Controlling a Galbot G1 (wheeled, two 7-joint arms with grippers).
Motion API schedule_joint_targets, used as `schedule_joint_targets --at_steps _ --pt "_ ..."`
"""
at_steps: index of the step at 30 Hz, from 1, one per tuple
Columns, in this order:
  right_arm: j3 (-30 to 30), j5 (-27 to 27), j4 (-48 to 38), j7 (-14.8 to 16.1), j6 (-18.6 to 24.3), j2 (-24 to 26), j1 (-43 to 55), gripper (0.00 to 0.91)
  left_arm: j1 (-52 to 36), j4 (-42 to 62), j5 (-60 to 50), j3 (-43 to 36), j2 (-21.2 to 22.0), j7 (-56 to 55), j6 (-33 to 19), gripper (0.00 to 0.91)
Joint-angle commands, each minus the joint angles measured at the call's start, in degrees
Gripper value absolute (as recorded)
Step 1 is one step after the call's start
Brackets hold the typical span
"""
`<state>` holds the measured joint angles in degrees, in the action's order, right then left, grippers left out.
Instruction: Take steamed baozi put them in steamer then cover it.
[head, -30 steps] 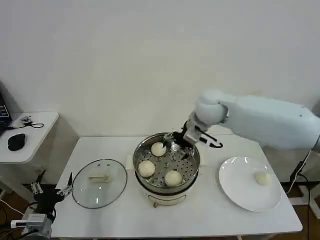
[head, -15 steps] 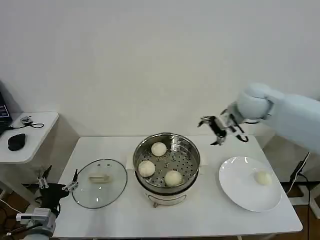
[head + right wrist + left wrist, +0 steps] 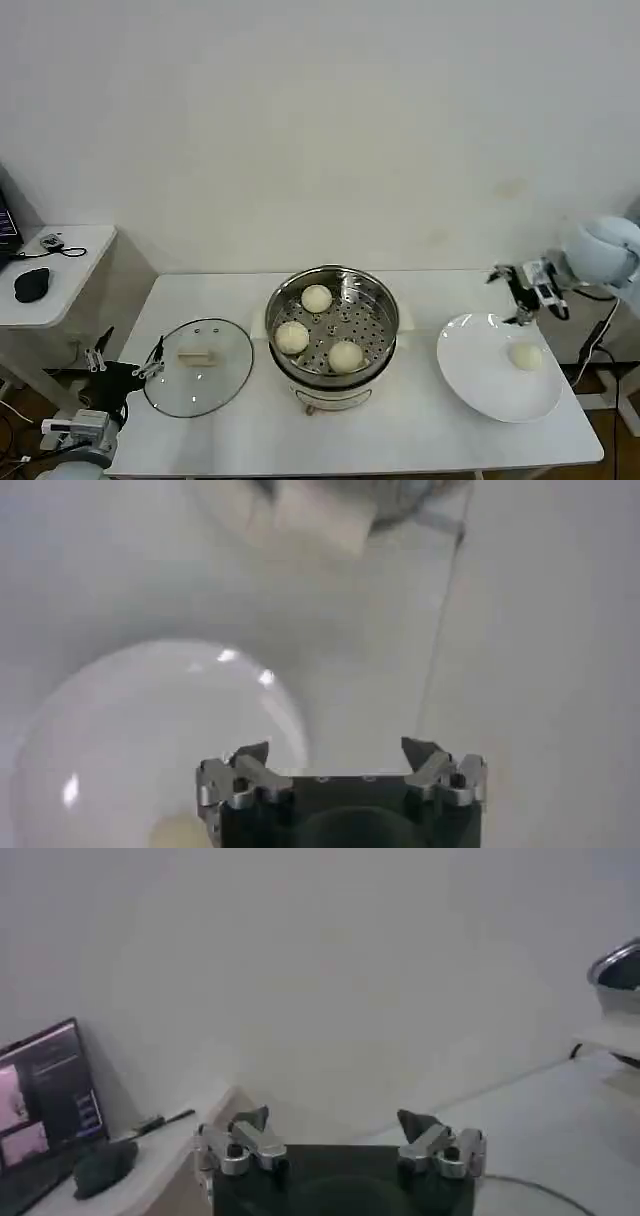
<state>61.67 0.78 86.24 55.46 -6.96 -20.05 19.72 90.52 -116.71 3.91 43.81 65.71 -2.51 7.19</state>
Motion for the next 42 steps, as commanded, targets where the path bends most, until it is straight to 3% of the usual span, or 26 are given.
schedule_joint_targets --at_steps 1,14,19,30,37,38,42 --pt "-16.69 4.61 -9.53 -0.15 0.48 1.21 -22.85 0.907 0.37 0.41 -0.16 -0.13 -0.37 0.01 0.07 0.907" --pt "-25.80 8.91 -21.29 0.32 3.14 -6.44 -30.40 0.907 0.92 0.50 -0.35 0.38 -0.24 -0.01 0.13 0.907" --pt "-26.80 10.08 -22.04 1.09 3.27 -6.92 -32.02 0.907 1.11 0.48 -0.36 0.61 -0.13 -0.01 0.15 0.907" --pt "-30.36 11.86 -26.70 -1.07 4.08 -11.22 -33.87 0.907 1.14 0.44 -0.35 0.84 0.05 0.02 0.16 0.907" --pt "-30.35 12.95 -27.12 -0.25 3.33 -12.42 -33.92 0.746 1.20 0.24 -0.37 1.02 0.24 0.02 0.25 0.907" --pt "-30.30 12.95 -27.06 -0.05 3.31 -12.35 -33.91 0.665 1.21 0.21 -0.37 1.01 0.30 0.00 0.25 0.907" --pt "-30.11 12.82 -26.72 0.47 3.02 -11.84 -33.34 0.615 1.22 0.32 -0.37 1.04 0.35 -0.01 0.22 0.907"
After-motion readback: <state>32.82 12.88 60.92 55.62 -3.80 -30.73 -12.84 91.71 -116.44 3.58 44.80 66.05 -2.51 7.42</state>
